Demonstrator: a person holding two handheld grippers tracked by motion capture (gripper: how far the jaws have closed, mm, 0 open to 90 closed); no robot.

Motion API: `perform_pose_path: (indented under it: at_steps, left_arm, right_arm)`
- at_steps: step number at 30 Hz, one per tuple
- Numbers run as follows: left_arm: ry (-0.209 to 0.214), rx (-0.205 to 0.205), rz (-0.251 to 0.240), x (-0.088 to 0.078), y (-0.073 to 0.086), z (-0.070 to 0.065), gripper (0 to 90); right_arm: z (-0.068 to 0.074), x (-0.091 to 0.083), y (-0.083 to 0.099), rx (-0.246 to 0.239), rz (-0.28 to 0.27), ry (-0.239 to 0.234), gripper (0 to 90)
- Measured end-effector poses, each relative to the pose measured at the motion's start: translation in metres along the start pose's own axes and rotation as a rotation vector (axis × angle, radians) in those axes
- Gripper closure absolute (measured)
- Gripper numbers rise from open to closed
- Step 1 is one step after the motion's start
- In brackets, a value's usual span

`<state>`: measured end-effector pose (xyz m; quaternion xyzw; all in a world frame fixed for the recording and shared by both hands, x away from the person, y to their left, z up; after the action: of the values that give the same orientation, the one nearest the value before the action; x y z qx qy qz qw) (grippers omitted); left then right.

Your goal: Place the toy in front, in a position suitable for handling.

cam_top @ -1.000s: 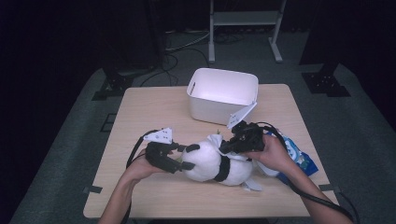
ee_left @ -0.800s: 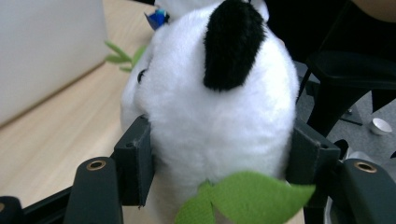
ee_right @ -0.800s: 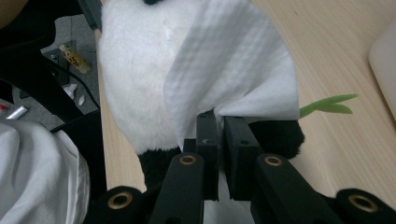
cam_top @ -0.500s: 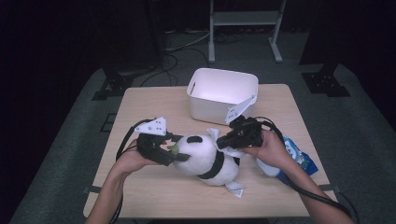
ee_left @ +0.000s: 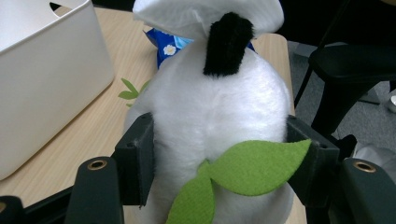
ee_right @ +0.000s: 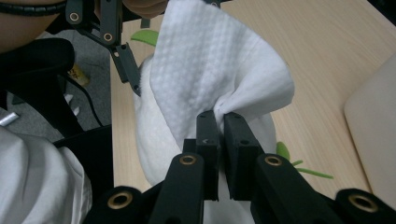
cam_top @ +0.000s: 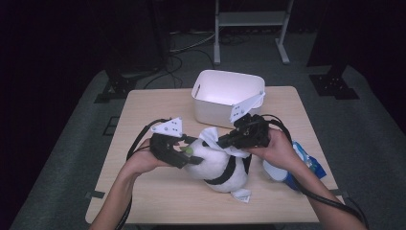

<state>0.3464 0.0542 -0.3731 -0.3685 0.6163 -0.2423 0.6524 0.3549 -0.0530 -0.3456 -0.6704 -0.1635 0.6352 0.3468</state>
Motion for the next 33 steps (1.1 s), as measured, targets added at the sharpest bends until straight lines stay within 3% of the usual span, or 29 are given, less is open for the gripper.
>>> perform_pose_path:
  at_steps: [6,11,23,28,33]
  left_arm:
    - [-0.001,0.005,0.01,0.002,0.0,0.0,33.5]
    - [0.006,0.003,0.014,0.008,0.0,-0.001,29.8]
    - [0.002,-0.002,0.01,0.013,-0.007,-0.001,18.4]
    - [0.011,-0.004,-0.005,0.011,-0.003,-0.001,24.1]
    - [0.007,-0.003,-0.013,0.012,-0.005,0.0,29.1]
  right_arm:
    - [0.0,0.0,0.0,0.001,0.0,-0.002,84.5]
    - [-0.003,0.006,0.017,0.044,0.019,-0.021,84.6]
    - [-0.01,0.003,0.037,0.081,0.027,-0.001,84.7]
    - [-0.011,0.007,0.043,0.09,0.023,-0.006,84.7]
    - [-0.012,0.0,0.038,0.072,0.036,0.023,84.6]
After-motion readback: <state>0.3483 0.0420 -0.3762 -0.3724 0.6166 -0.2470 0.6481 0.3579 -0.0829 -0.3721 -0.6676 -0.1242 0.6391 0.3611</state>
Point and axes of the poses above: each handheld gripper's, and its own axes: x roughly forward along the jaws, y roughly out of its underside, z roughly to its left, the point moved 10 cm from there along x, roughly forward along the jaws, and after that the axes turned 4 degrees about z, right-handed, at the moved point
